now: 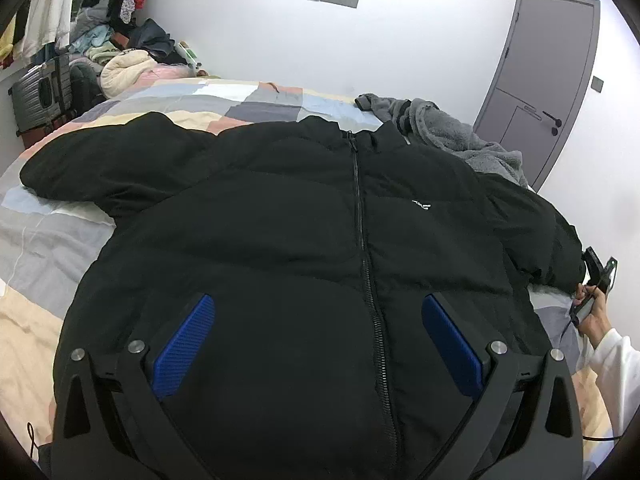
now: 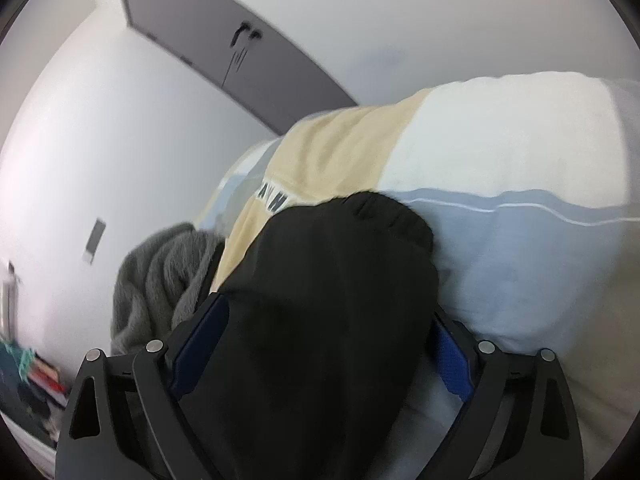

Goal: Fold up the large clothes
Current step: 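Lift the gripped sleeve cuff upward with the right tool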

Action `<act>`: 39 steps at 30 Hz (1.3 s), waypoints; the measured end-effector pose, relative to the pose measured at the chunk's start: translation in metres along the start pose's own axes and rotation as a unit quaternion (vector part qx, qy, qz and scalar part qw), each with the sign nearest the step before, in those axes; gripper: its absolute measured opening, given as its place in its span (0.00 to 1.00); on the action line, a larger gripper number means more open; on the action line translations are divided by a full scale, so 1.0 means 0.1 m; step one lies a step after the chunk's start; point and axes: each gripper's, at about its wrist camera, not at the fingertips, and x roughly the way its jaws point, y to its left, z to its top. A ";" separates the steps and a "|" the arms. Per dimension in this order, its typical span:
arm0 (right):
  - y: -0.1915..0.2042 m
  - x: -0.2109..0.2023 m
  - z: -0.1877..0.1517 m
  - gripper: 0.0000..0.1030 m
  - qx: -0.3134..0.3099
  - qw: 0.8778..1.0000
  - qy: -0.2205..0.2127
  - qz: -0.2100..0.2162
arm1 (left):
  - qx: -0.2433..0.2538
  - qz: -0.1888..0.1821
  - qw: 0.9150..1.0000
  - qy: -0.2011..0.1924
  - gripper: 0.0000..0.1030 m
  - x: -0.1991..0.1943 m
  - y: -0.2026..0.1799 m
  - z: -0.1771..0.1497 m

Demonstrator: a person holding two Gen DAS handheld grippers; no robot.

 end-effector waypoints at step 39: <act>2.54 -2.45 0.30 0.08 -0.204 0.970 -0.121 -0.046 | 0.074 0.026 0.995 -0.053 1.00 -0.75 0.55 0.32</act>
